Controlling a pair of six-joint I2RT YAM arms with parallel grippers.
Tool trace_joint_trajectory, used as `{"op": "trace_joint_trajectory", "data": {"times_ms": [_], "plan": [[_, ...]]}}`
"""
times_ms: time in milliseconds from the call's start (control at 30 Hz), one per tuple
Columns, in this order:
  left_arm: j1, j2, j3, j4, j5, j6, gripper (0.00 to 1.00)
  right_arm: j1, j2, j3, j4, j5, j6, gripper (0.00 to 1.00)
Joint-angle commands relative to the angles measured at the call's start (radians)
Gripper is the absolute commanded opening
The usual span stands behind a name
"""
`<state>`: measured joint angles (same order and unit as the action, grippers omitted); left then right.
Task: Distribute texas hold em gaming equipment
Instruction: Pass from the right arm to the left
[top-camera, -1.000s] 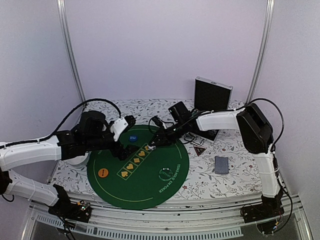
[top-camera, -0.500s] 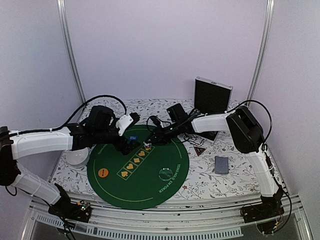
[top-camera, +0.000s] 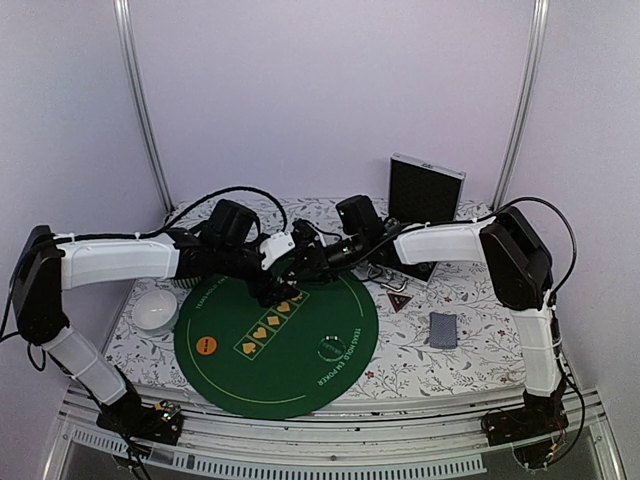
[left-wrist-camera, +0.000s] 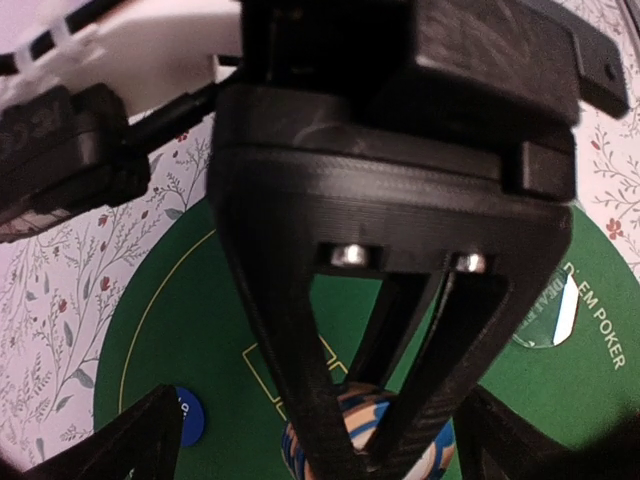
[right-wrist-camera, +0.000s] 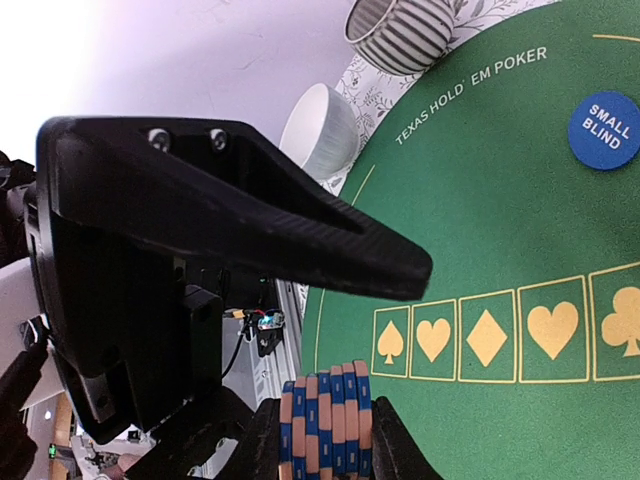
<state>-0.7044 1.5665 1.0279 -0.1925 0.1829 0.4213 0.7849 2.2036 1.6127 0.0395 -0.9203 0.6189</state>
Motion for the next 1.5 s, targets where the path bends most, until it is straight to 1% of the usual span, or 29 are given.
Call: {"op": "trace_joint_trajectory", "data": {"times_ms": [0,67,167,367,467,533,567,700,800,867,1000,1167,1200,1267,1300,1333,1467], "plan": [[-0.004,-0.019,-0.001,-0.030,0.062,0.097,0.96,0.010,-0.064,-0.017,0.057,-0.042,0.014,0.02],[-0.004,-0.029,-0.010,-0.012,0.063,0.105,0.91,0.014,-0.069,-0.015,0.062,-0.042,0.016,0.02],[-0.004,-0.038,-0.017,0.004,0.050,0.104,0.80,0.017,-0.072,-0.015,0.063,-0.038,0.017,0.02],[-0.004,-0.054,-0.038,0.003,0.053,0.108,0.66,0.017,-0.076,-0.020,0.072,-0.037,0.025,0.02],[-0.006,-0.054,-0.040,0.004,0.053,0.109,0.65,0.019,-0.074,-0.019,0.078,-0.041,0.029,0.02],[-0.006,-0.052,-0.044,0.010,0.040,0.109,0.70,0.019,-0.078,-0.019,0.081,-0.044,0.036,0.02],[-0.007,-0.051,-0.046,0.017,0.034,0.109,0.70,0.019,-0.080,-0.019,0.081,-0.043,0.036,0.02],[-0.007,-0.051,-0.042,0.028,0.041,0.102,0.64,0.023,-0.080,-0.021,0.081,-0.043,0.035,0.02],[-0.009,-0.050,-0.042,0.031,0.045,0.096,0.61,0.025,-0.077,-0.021,0.082,-0.042,0.036,0.02],[-0.011,-0.046,-0.040,0.031,0.051,0.097,0.51,0.024,-0.075,-0.018,0.083,-0.045,0.038,0.02],[-0.013,-0.043,-0.042,0.031,0.050,0.097,0.26,0.024,-0.076,-0.016,0.085,-0.040,0.036,0.02],[-0.013,-0.051,-0.040,0.031,0.061,0.090,0.02,0.024,-0.074,-0.026,0.083,-0.028,0.036,0.02],[-0.013,-0.053,-0.040,0.033,0.059,0.087,0.00,0.024,-0.075,-0.029,0.083,-0.023,0.035,0.02],[-0.014,-0.055,-0.040,0.034,0.059,0.078,0.00,0.024,-0.077,-0.031,0.082,-0.017,0.033,0.03],[-0.013,-0.055,-0.040,0.034,0.058,0.074,0.00,0.022,-0.077,-0.031,0.082,-0.016,0.034,0.05],[-0.013,-0.057,-0.040,0.035,0.057,0.068,0.00,0.021,-0.078,-0.033,0.082,-0.011,0.032,0.10],[-0.007,-0.045,-0.027,0.022,0.028,0.044,0.00,0.004,-0.095,-0.056,0.081,0.018,0.029,0.37]]}}
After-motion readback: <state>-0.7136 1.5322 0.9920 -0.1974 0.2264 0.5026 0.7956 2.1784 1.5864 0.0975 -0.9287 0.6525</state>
